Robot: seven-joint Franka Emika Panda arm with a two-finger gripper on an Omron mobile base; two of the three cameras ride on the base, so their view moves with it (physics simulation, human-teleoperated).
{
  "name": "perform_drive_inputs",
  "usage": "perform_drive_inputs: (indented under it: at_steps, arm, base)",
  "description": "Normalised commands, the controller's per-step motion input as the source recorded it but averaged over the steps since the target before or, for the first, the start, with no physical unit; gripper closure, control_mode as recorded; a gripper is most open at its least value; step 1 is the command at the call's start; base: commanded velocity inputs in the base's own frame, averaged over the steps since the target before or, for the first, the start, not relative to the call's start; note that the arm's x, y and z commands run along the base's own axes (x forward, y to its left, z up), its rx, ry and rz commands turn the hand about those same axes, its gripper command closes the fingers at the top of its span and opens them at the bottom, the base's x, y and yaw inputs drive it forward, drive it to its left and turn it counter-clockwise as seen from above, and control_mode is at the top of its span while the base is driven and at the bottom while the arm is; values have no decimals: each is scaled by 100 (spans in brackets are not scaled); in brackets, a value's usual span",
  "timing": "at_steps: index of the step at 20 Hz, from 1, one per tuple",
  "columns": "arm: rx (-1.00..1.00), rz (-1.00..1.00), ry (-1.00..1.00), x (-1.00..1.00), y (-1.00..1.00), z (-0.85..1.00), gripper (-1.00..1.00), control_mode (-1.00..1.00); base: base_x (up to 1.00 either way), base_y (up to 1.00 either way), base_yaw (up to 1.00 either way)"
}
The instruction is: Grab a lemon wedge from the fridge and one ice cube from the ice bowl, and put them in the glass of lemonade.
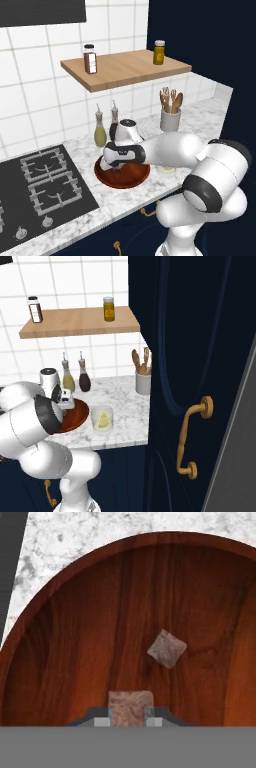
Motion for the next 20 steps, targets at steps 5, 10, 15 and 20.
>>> perform_drive_inputs:
  at_steps: [5,10,15,20]
  arm:
    - [0,0,0,-46,-43,54,100,-100]
    - [-7,-2,0,-15,-91,88,100,-100]
    - [-18,-2,2,0,-83,97,100,-100]
    - [-4,-2,4,6,-81,3,100,-100]
  base:
    - [0,0,0]
    - [0,0,0]
    - [0,0,0]
    - [0,0,0]
